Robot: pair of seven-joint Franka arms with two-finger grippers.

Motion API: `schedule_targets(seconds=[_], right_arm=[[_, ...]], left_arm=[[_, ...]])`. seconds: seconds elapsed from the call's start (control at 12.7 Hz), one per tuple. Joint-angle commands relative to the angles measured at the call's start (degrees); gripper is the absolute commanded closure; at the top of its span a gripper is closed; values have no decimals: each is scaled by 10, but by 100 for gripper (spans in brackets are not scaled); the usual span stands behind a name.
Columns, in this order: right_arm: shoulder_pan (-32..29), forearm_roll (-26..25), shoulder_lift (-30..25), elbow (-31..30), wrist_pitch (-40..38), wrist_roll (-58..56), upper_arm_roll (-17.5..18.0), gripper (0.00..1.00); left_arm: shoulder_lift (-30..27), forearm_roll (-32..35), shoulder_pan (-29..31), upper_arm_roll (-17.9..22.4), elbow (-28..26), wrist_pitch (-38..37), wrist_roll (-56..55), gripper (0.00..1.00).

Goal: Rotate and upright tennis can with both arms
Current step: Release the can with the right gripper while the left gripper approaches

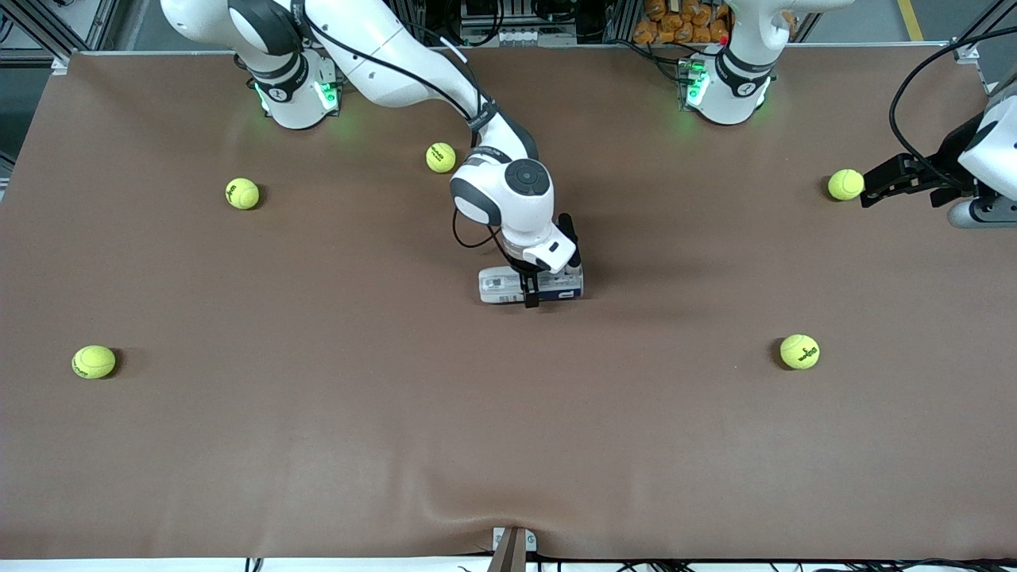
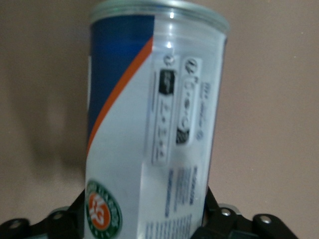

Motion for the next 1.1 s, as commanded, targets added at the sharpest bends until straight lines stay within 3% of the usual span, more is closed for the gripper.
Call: schedule_targets(seconds=[0.0, 0.31, 0.55, 0.79, 1.02], right_arm=[[2, -15, -10, 6, -1, 0, -2, 0], [15, -6, -76, 8, -64, 17, 2, 0], [6, -1, -154, 10, -151, 89, -1, 0], [-63, 6, -213, 13, -202, 142, -4, 0], [-164, 6, -224, 46, -198, 223, -4, 0]], left_arm=[[2, -12, 3, 1, 4, -2, -3, 0], [9, -25, 3, 2, 4, -2, -6, 0], [40, -134, 35, 4, 4, -3, 4, 0], [74, -199, 43, 3, 3, -6, 4, 0], [122, -281, 46, 3, 3, -6, 13, 0]])
